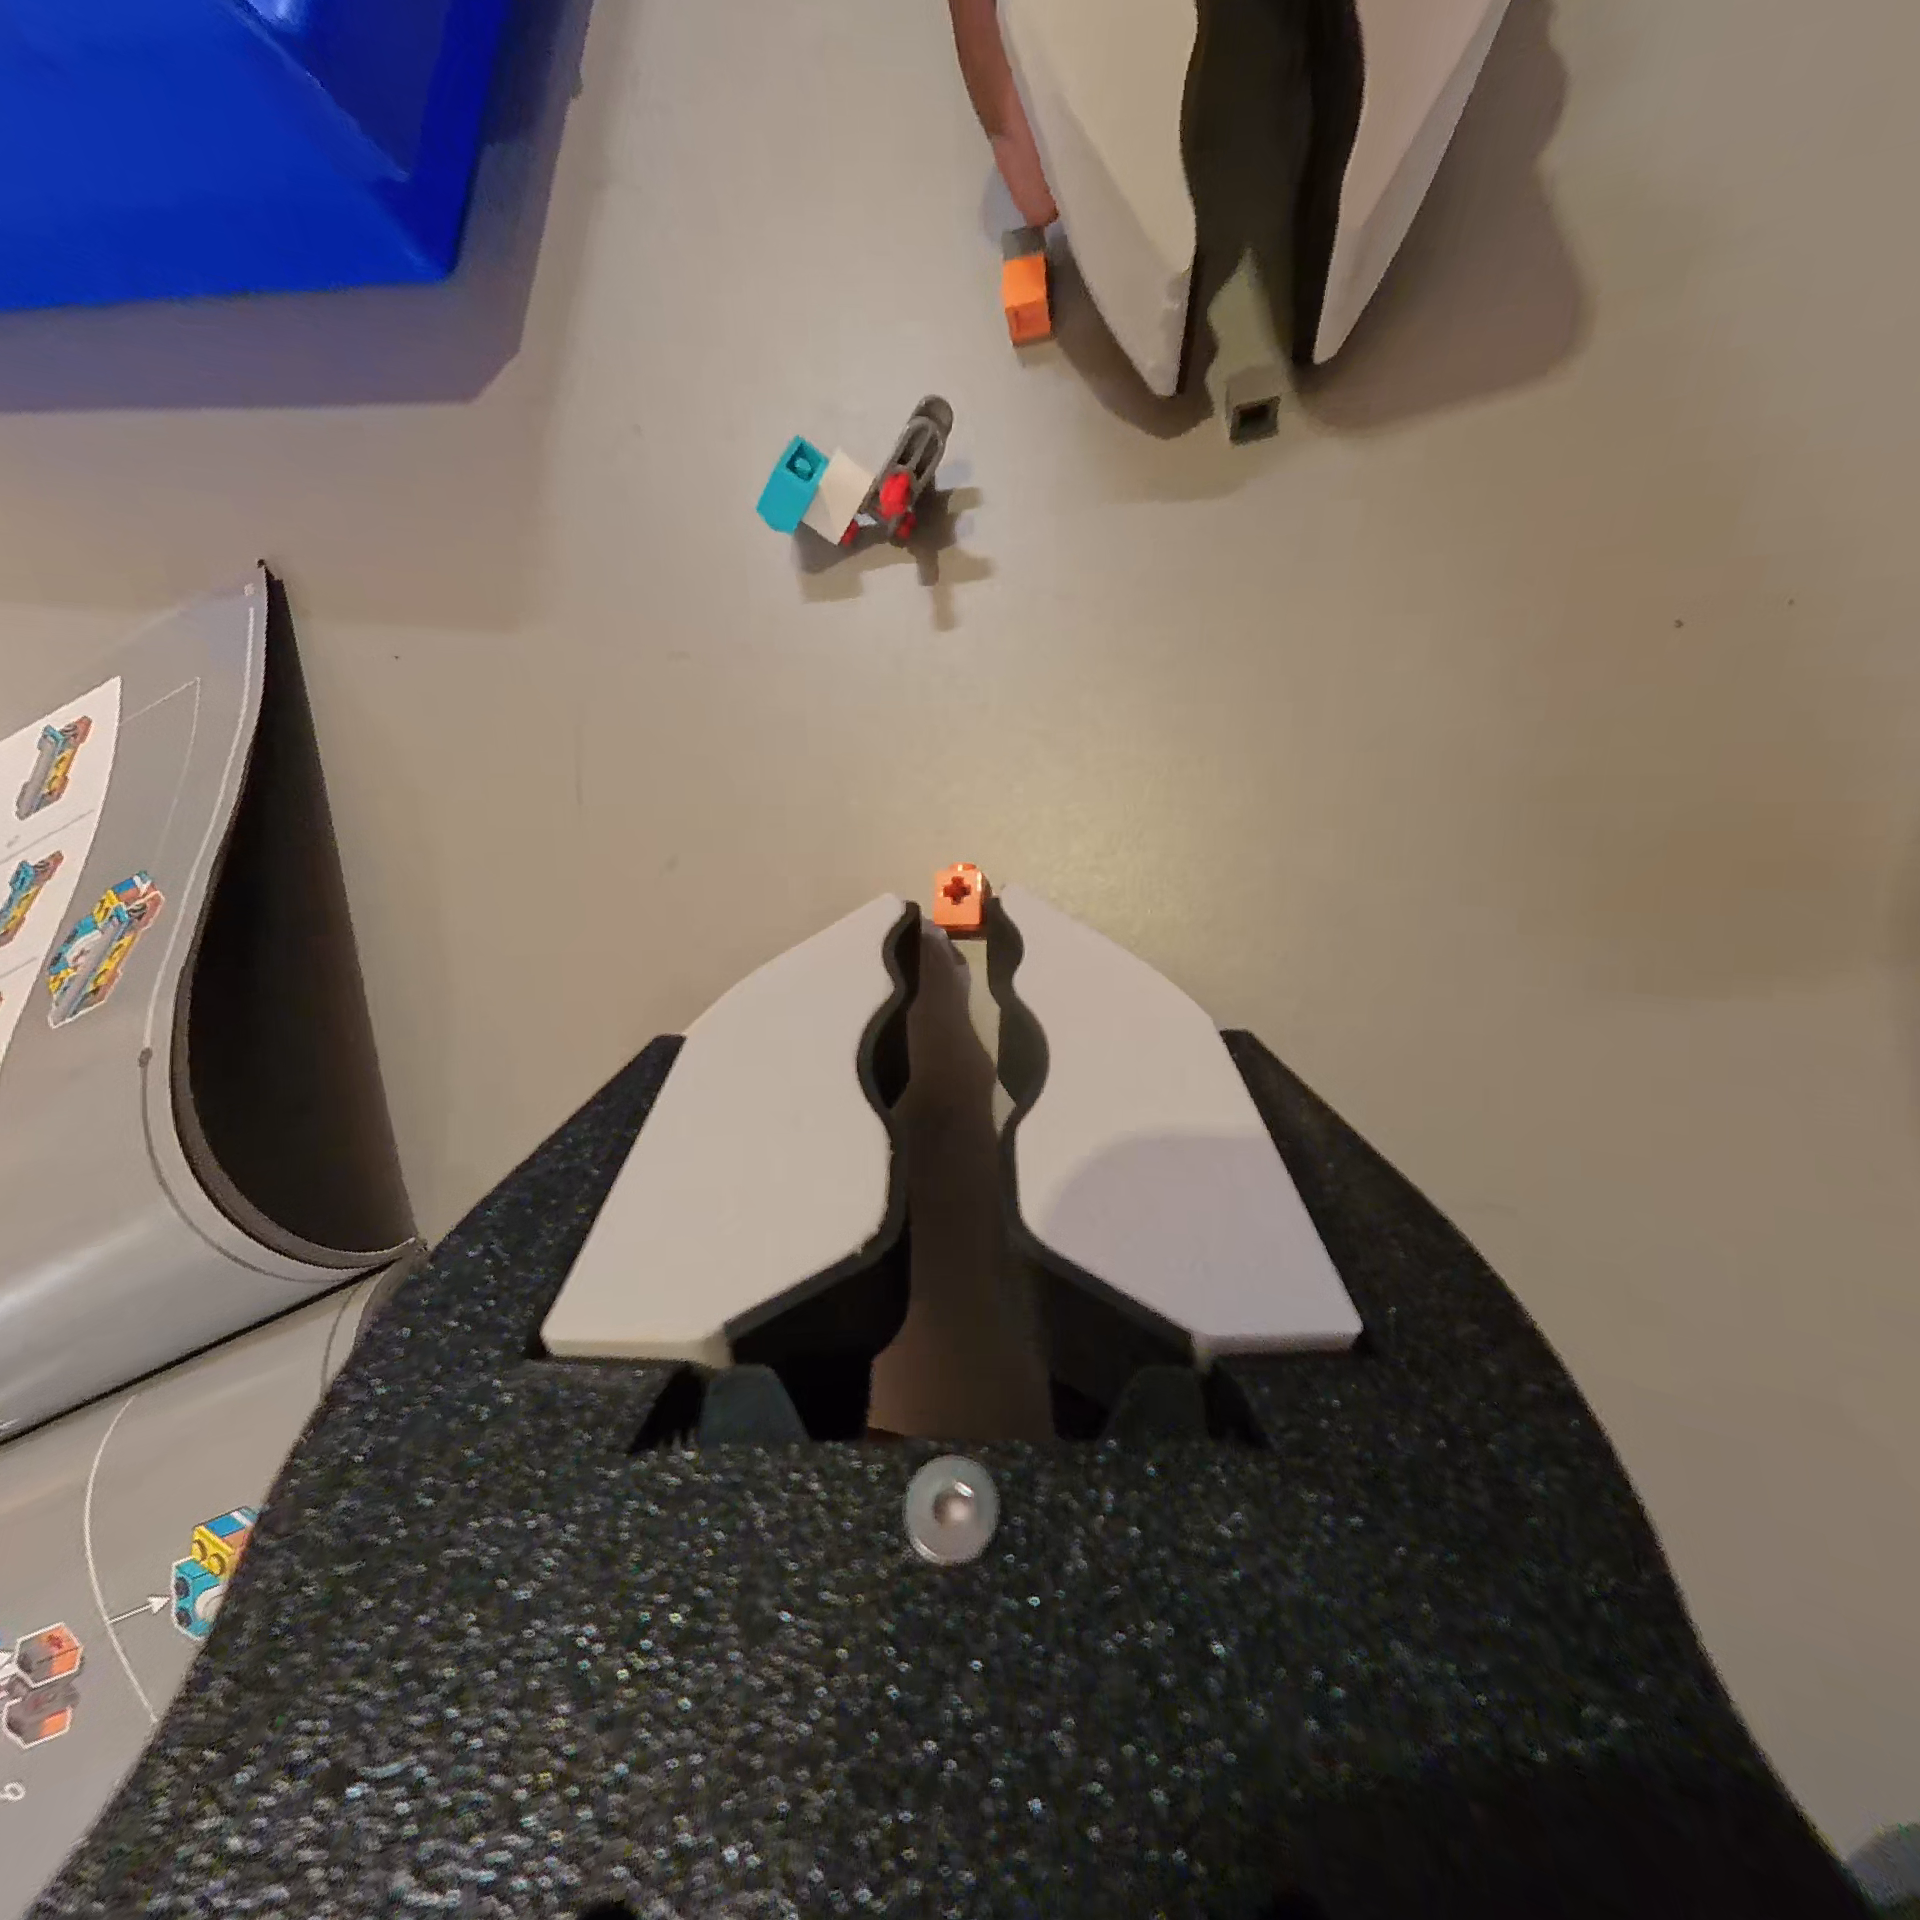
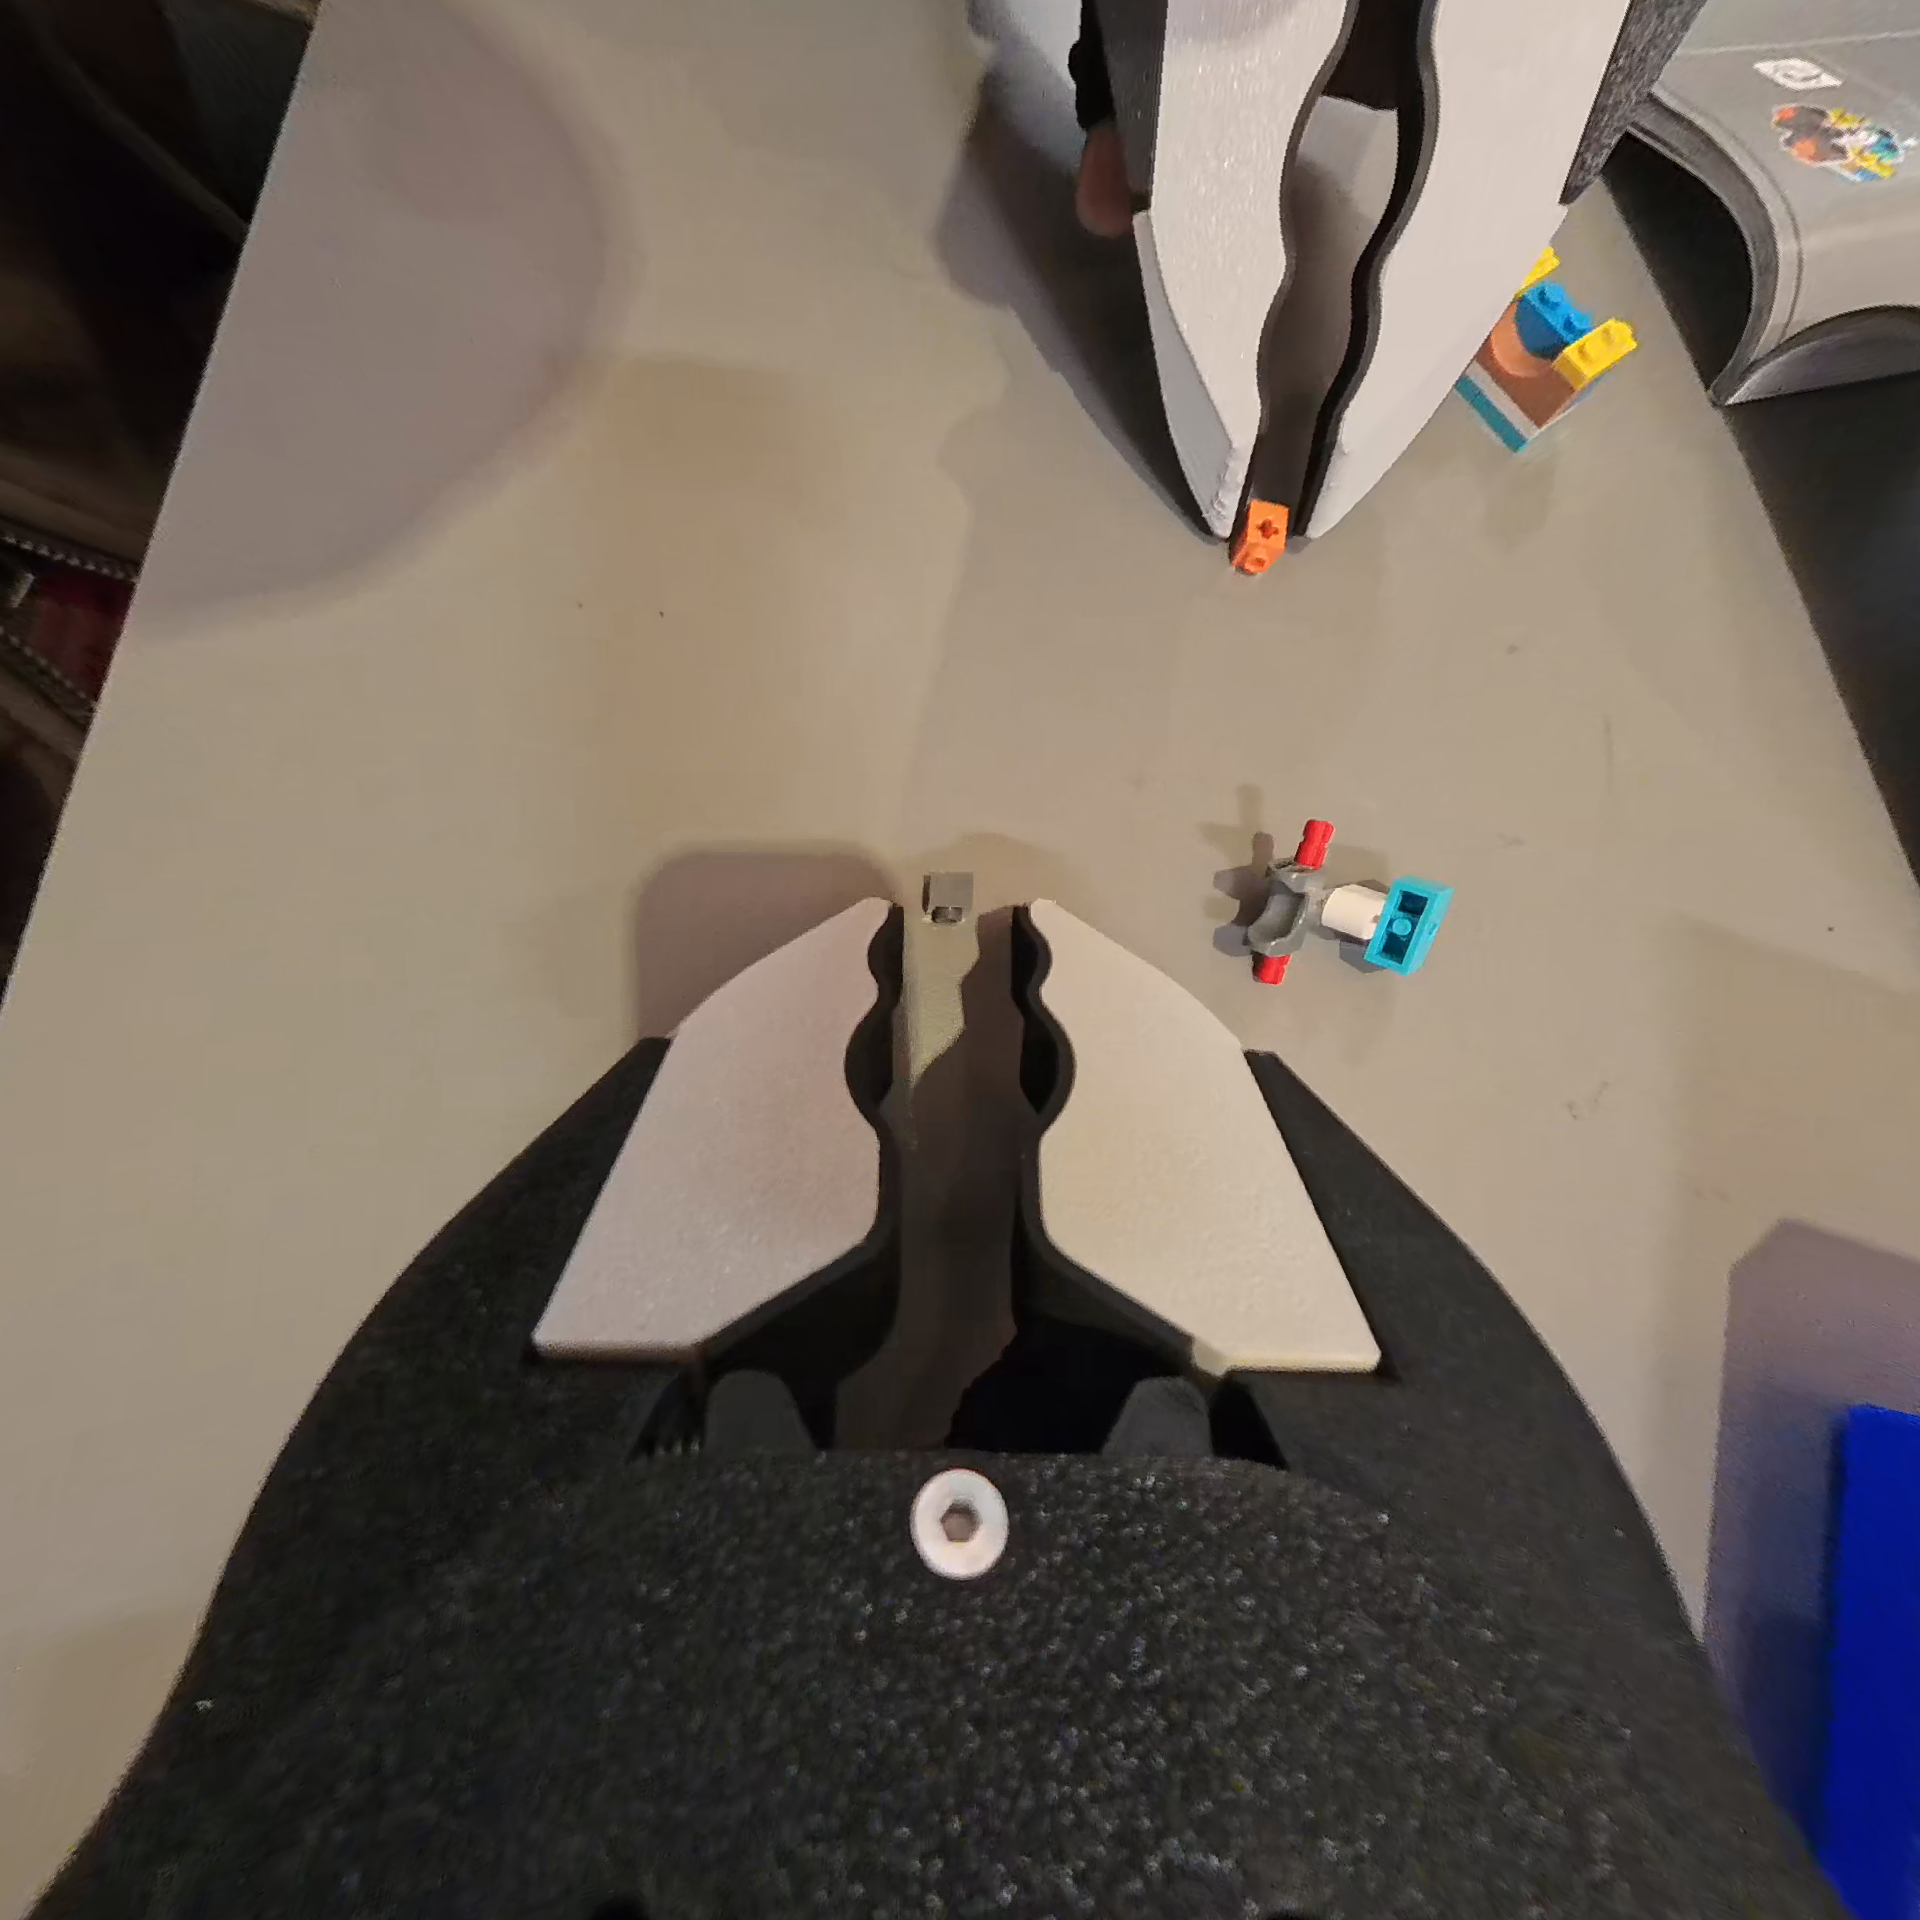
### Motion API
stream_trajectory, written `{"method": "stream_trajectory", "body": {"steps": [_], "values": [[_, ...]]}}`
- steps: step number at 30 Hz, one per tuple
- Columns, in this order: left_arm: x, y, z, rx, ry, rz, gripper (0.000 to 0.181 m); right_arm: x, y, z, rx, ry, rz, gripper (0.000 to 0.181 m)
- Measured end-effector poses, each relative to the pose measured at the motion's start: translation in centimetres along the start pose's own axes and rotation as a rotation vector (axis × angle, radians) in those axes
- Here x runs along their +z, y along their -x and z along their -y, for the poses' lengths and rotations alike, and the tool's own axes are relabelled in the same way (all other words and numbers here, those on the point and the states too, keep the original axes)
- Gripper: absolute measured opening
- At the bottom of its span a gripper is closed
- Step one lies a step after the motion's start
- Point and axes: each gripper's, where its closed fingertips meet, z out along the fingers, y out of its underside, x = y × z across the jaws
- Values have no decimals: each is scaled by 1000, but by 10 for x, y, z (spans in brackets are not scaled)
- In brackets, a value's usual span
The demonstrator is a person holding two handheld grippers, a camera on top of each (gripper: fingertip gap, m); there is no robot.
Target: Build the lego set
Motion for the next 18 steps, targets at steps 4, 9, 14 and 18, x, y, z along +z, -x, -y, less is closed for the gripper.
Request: {"method": "stream_trajectory", "body": {"steps": [4, 9, 14, 18], "values": [[1, 0, 0, -11, -12, -7, 9, 0, 1, 0, -3, 2, 2, 19], [1, 0, 1, -8, -13, -7, 9, 0, -1, 0, -2, 6, -9, 18], [1, -3, 6, 2, -27, -16, 8, -4, -3, -1, -6, 10, -23, 18], [-2, -3, 11, 0, -46, -12, 8, -8, -4, -2, -8, 13, -27, 18]]}}
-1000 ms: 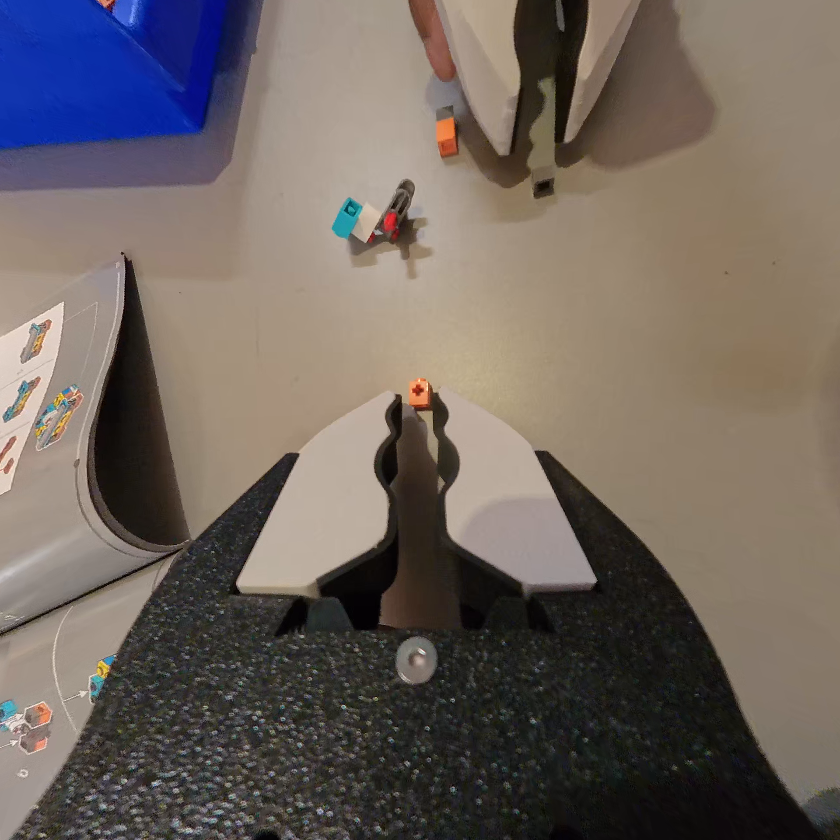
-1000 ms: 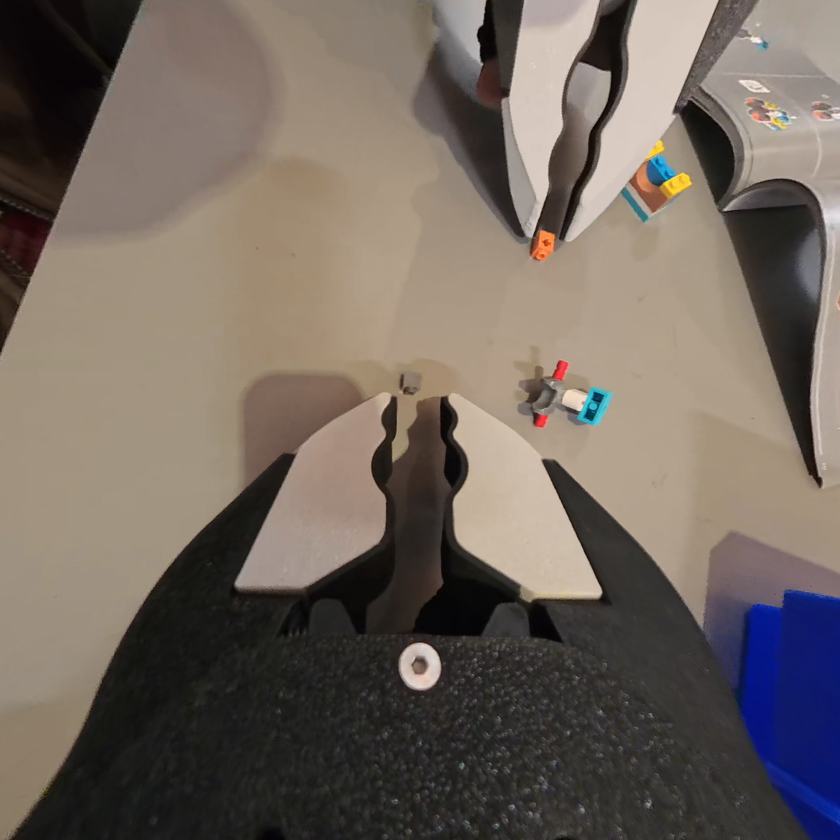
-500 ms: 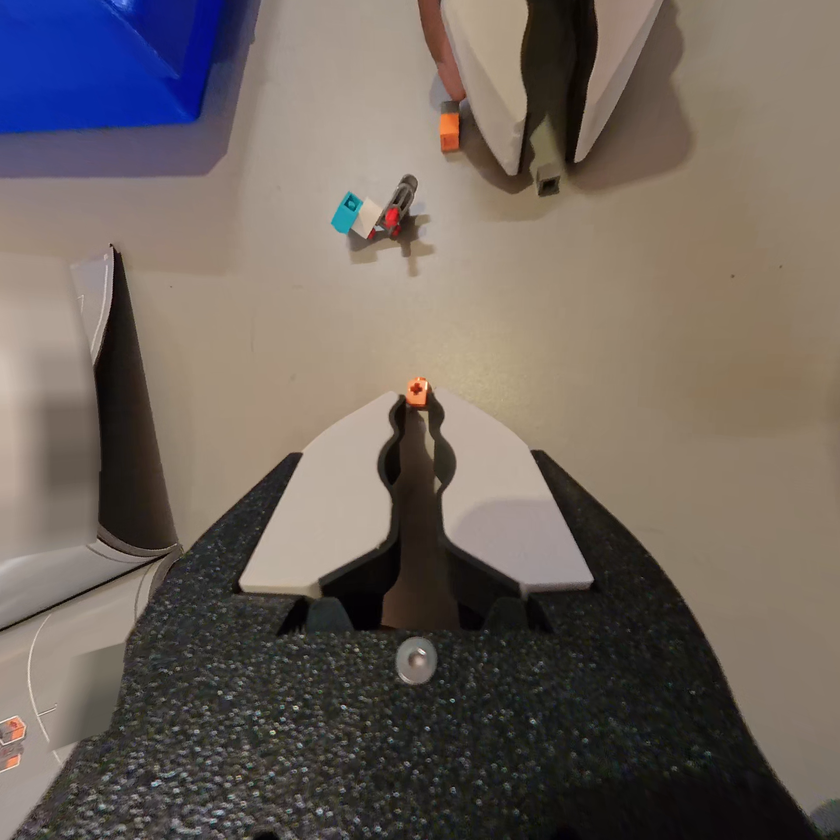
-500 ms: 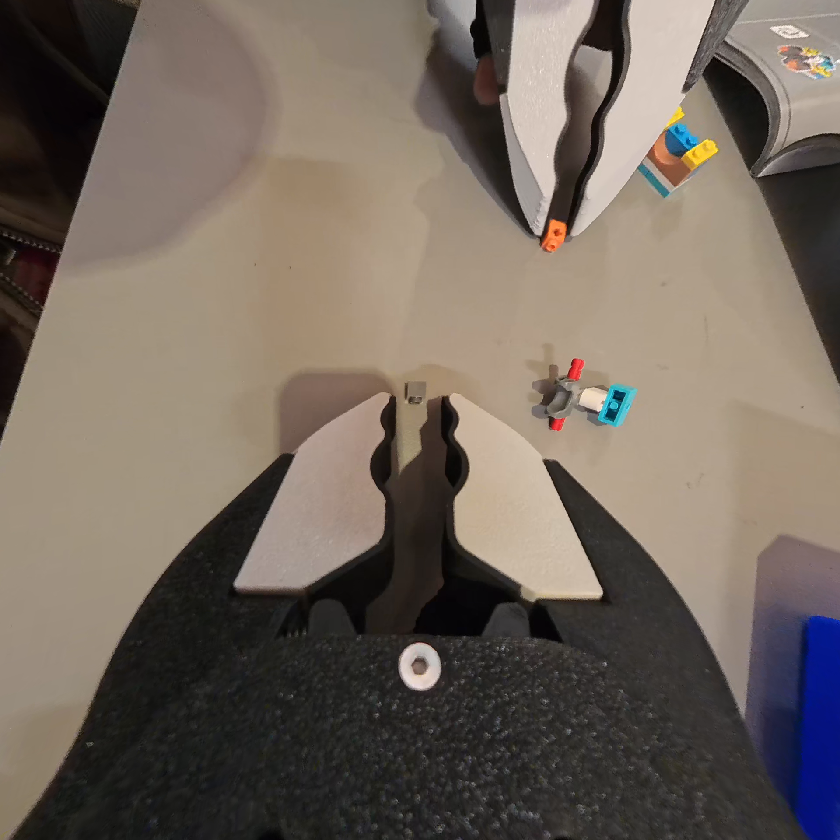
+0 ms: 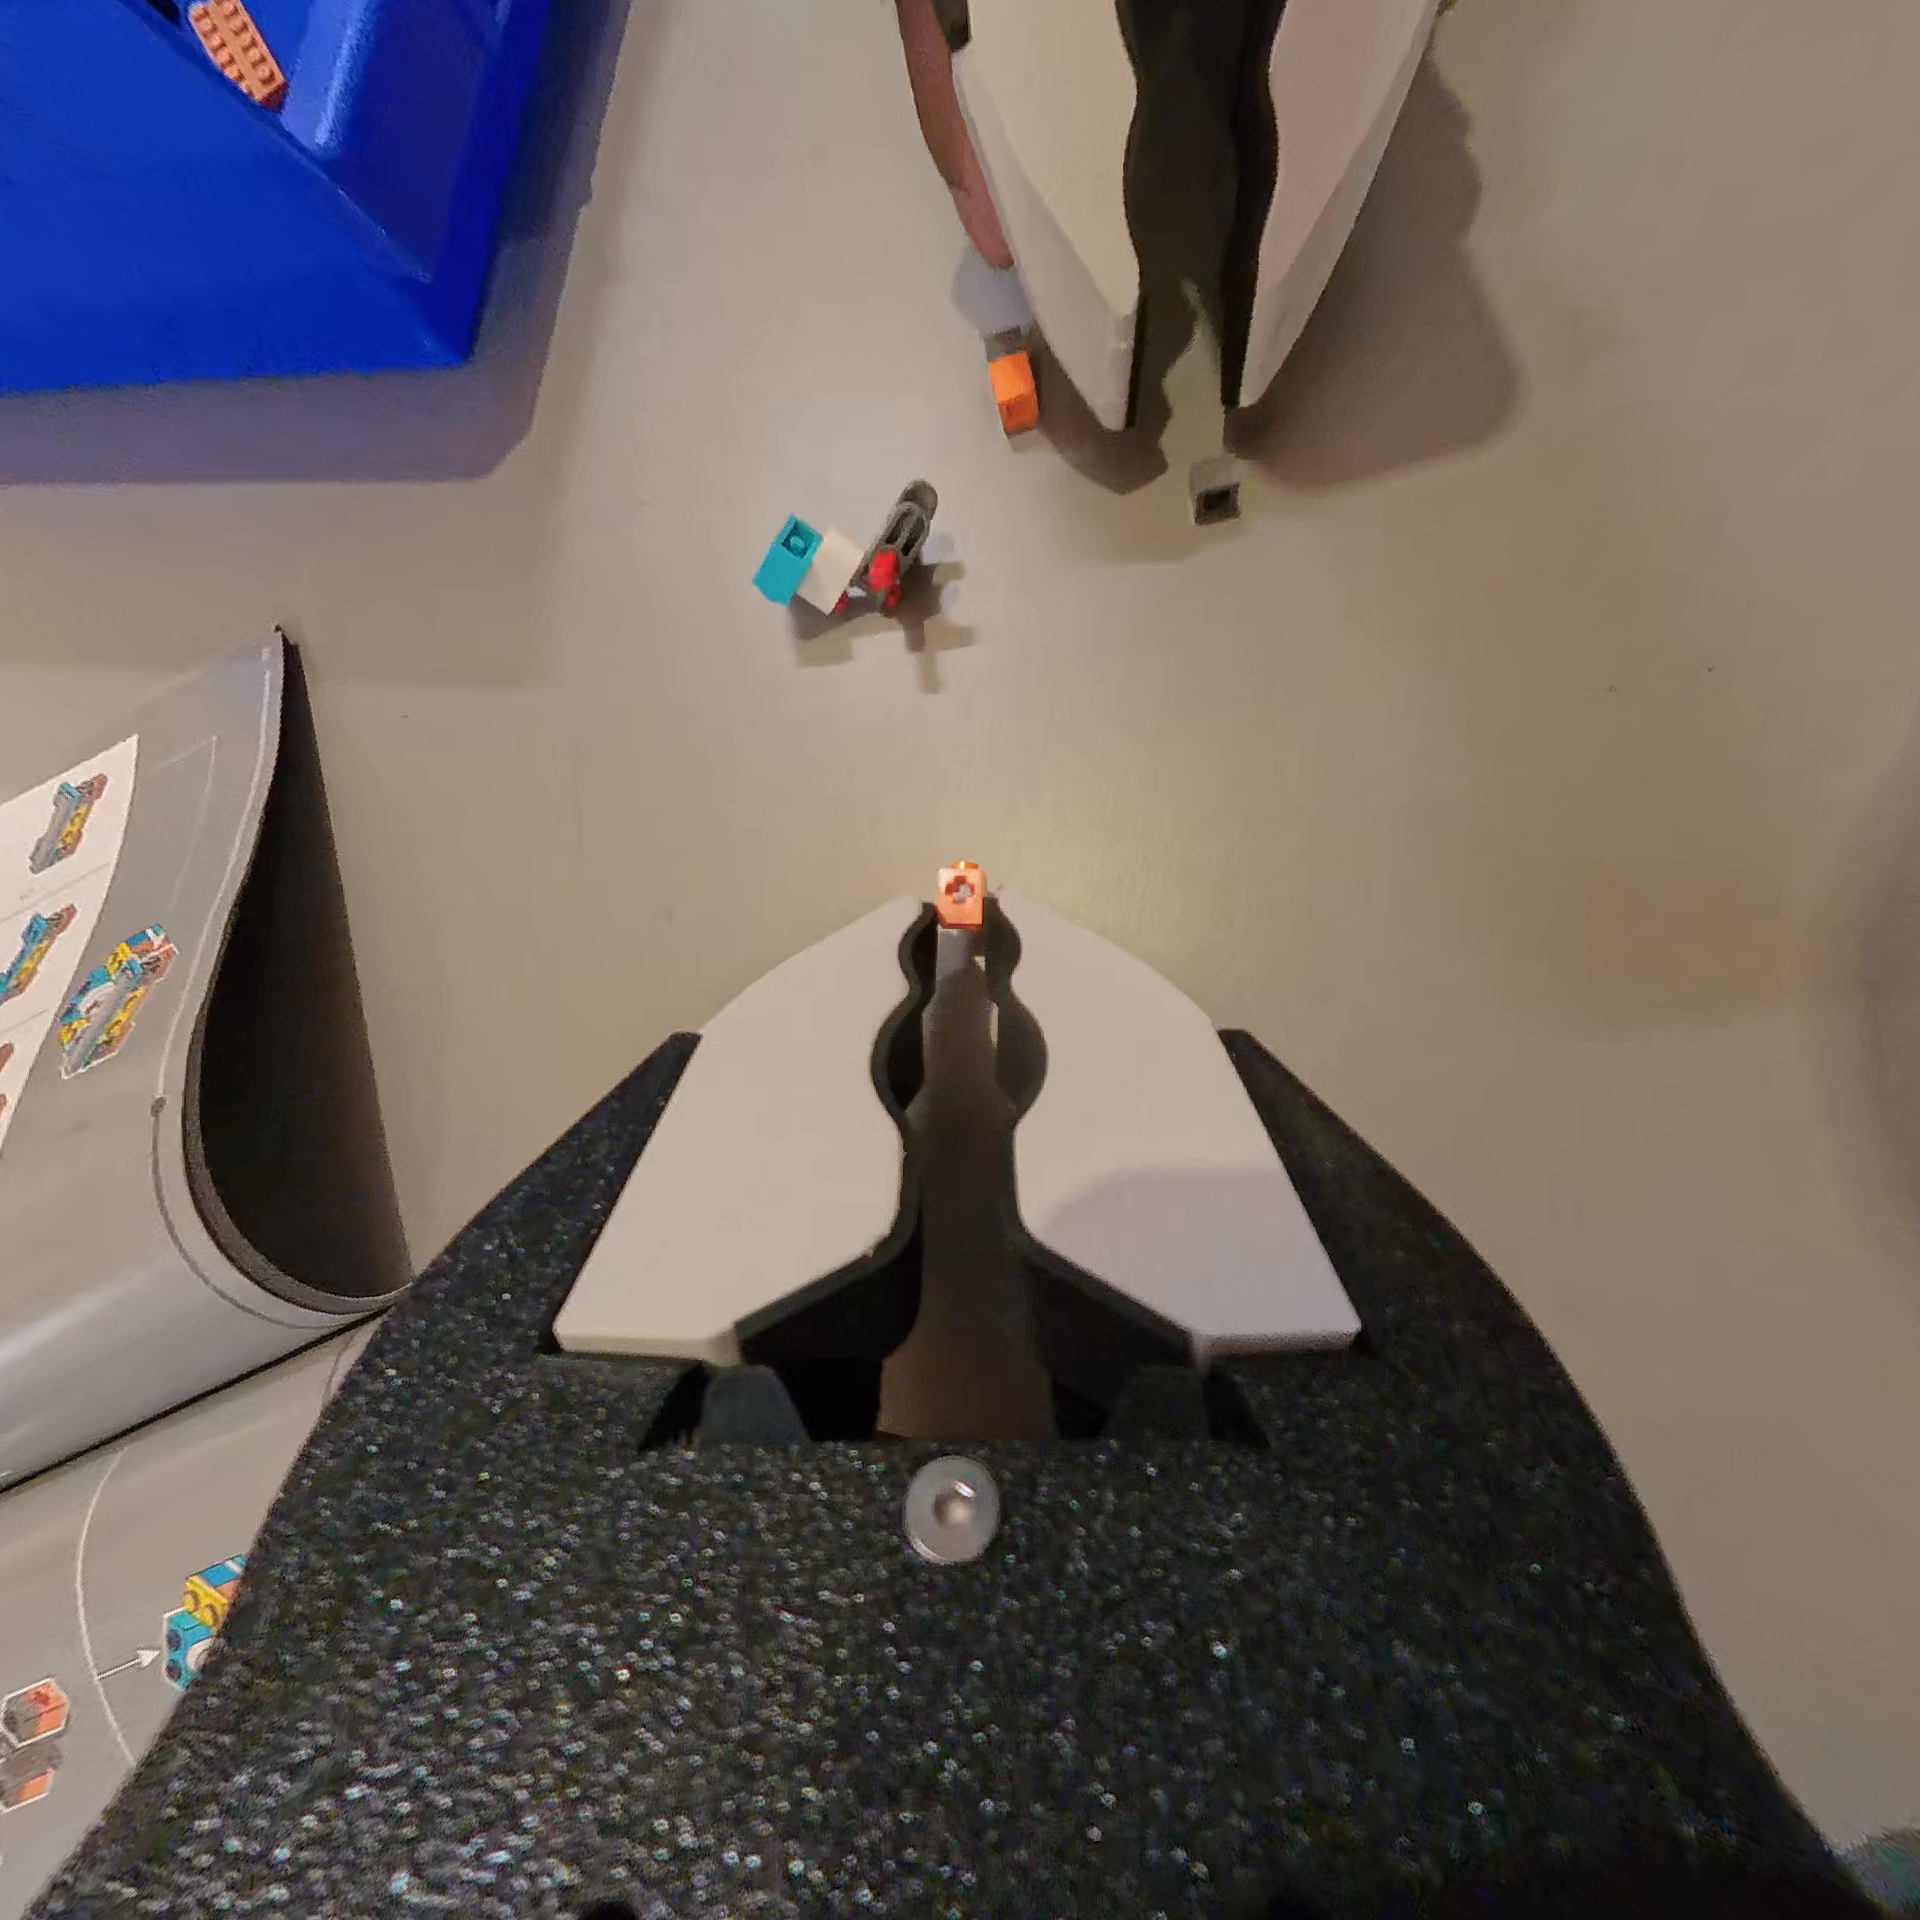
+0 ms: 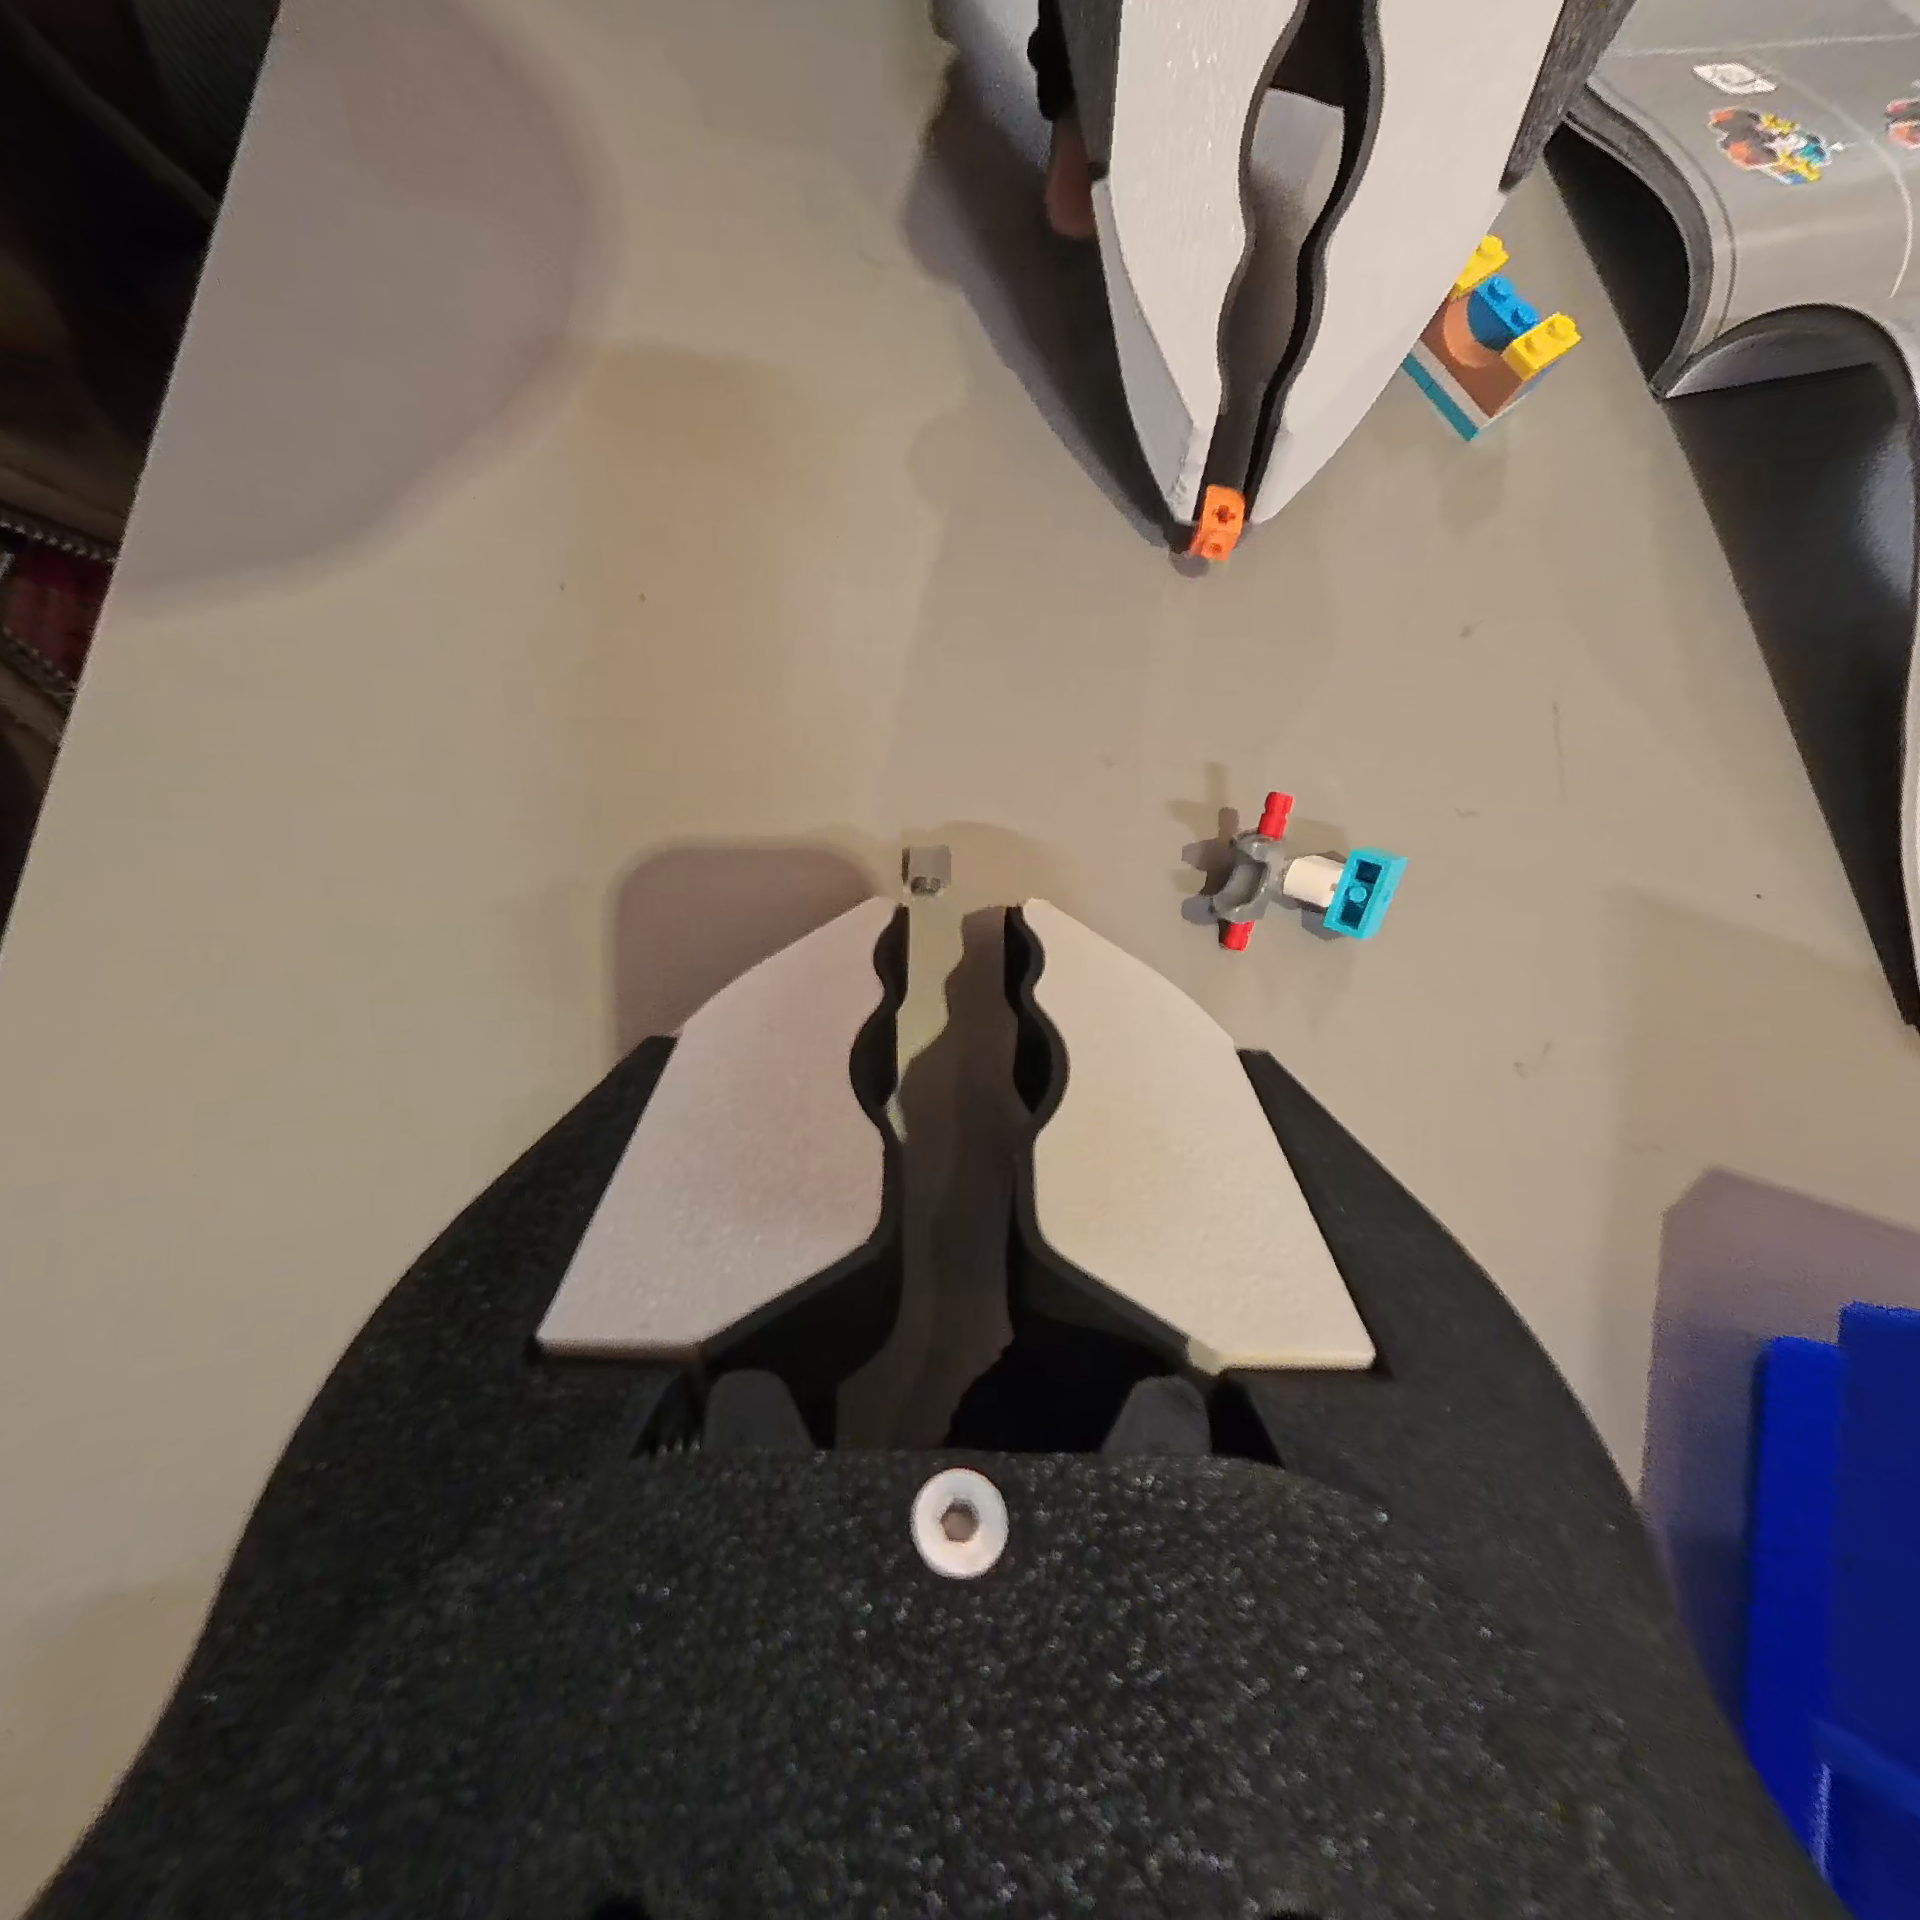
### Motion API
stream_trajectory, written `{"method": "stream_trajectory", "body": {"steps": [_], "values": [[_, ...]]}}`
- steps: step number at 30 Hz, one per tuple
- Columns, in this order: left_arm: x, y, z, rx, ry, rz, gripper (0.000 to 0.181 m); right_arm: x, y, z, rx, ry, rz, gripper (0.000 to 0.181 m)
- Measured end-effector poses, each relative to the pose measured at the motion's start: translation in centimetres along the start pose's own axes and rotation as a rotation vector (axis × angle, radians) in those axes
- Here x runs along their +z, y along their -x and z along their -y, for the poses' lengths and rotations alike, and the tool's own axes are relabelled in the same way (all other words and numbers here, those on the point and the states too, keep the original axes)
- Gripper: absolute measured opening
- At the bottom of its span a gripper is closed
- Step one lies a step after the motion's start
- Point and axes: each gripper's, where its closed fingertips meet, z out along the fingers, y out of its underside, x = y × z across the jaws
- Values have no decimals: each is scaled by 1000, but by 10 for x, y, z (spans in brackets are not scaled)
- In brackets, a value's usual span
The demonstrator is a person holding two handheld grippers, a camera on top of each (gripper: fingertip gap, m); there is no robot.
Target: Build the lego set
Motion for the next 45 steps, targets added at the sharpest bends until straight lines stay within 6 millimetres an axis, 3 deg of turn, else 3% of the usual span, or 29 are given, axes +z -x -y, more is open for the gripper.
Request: {"method": "stream_trajectory", "body": {"steps": [5, 8, 15, 22, 45], "values": [[-1, -5, 8, -7, -38, -25, 8, -16, -8, -11, 25, 27, -30, 15], [1, -13, 17, -12, -80, -66, 9, -22, -9, -6, 72, -25, -18, 13], [9, -31, 33, 18, -110, -119, 8, -3, 3, 0, 129, -19, 57, 16], [15, -38, 42, 9, -131, -137, 8, 4, 0, 2, 166, -10, 38, 19], [31, -43, 46, 9, -95, -117, 8, 14, -5, 11, 171, -36, -11, 8]]}}
